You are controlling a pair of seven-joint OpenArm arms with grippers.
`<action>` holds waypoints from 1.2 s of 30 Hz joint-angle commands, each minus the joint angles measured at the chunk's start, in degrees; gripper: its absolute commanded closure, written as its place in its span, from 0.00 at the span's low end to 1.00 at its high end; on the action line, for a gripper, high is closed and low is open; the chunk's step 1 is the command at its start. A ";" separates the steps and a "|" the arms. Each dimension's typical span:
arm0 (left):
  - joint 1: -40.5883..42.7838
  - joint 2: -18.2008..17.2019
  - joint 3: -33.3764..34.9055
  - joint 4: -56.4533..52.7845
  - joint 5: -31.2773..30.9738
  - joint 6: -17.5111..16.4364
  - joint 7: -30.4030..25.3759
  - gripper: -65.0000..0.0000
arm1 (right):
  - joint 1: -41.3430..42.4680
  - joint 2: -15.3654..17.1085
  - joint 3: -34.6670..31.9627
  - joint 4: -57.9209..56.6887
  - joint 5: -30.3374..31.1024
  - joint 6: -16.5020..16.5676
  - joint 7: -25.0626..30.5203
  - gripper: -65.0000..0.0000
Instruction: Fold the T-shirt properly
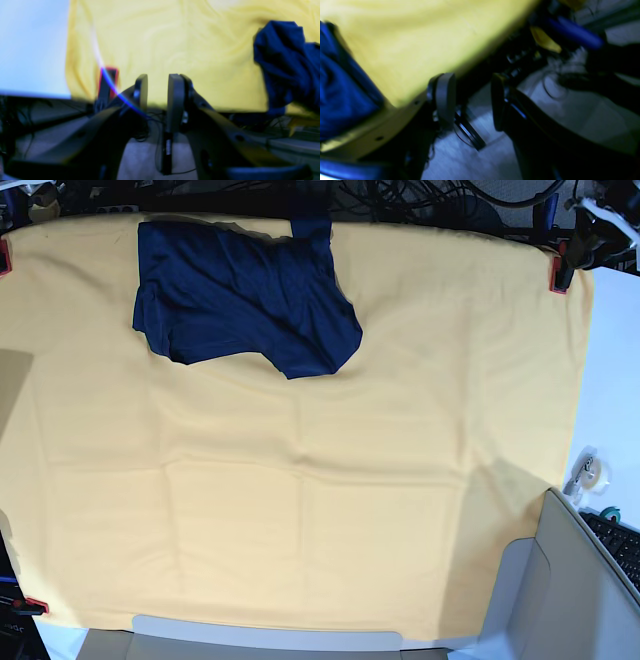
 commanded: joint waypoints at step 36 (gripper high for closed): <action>-0.68 13.33 22.71 -37.10 28.92 0.31 -9.39 0.89 | 4.04 5.78 -36.30 -45.77 -41.24 0.22 10.39 0.64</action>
